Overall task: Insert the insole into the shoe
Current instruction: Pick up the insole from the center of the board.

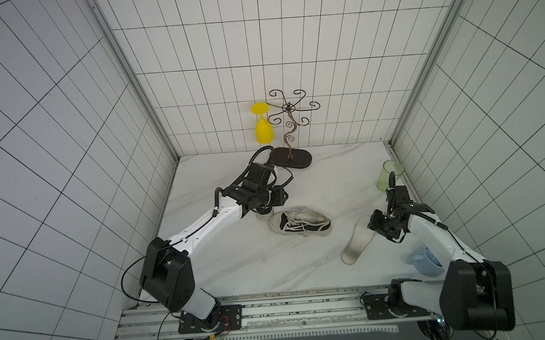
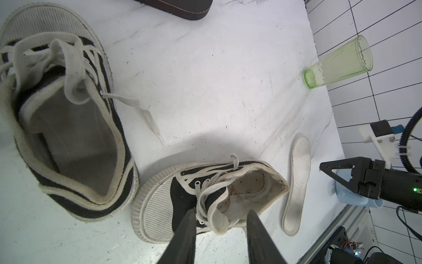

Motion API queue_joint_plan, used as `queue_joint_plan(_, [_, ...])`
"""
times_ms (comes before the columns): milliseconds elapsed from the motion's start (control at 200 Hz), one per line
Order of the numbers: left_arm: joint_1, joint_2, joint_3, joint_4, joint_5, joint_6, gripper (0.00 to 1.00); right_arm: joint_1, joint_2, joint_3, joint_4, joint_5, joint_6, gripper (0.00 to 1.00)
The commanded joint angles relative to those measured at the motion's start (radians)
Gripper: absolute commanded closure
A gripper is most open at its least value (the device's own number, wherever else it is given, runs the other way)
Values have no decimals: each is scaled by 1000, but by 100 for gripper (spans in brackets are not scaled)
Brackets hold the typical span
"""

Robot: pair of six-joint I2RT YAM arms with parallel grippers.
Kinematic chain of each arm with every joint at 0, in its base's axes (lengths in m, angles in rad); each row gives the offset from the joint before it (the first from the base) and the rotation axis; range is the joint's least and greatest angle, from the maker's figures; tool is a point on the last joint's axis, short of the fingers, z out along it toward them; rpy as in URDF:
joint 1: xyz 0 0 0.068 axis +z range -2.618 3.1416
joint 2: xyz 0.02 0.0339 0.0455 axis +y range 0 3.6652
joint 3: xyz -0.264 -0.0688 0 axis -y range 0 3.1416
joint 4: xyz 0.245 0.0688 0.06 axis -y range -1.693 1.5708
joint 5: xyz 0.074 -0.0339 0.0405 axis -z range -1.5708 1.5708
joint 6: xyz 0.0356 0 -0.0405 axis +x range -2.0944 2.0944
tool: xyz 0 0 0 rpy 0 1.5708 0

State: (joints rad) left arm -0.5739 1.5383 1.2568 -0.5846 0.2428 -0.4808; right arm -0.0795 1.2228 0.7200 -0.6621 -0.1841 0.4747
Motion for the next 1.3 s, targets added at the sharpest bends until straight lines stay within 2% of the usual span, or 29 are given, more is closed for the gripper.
queue_joint_plan(0, [4,2,27,-13,-15,22,64,-23,25,-53,18,18,20,59])
queue_joint_plan(235, [8,7,39,-24,-23,30,64,-47,80,-105,130,15,67,60])
queue_joint_plan(400, [12,5,42,-29,-28,38,64,-51,114,-136,200,28,79,65])
queue_joint_plan(475, [15,2,40,-29,-31,39,64,-52,127,-153,239,16,77,70])
queue_joint_plan(700, [18,10,57,-43,-30,57,64,-54,133,-174,279,2,70,99])
queue_joint_plan(810, [17,25,68,-44,2,80,64,-53,97,-141,257,-7,41,100])
queue_joint_plan(915, [16,54,87,-43,90,122,63,-51,51,-68,215,-15,4,100])
queue_joint_plan(995, [10,70,108,-40,147,158,63,-34,11,-24,219,-67,-25,100])
queue_joint_plan(1119, [-24,97,160,-65,217,257,61,52,-16,29,276,-182,-61,100])
queue_joint_plan(1204, [-48,114,190,-104,224,338,53,127,-16,69,301,-191,-84,100])
queue_joint_plan(1294, [-61,137,220,-141,244,403,50,198,-20,110,321,-183,-124,100])
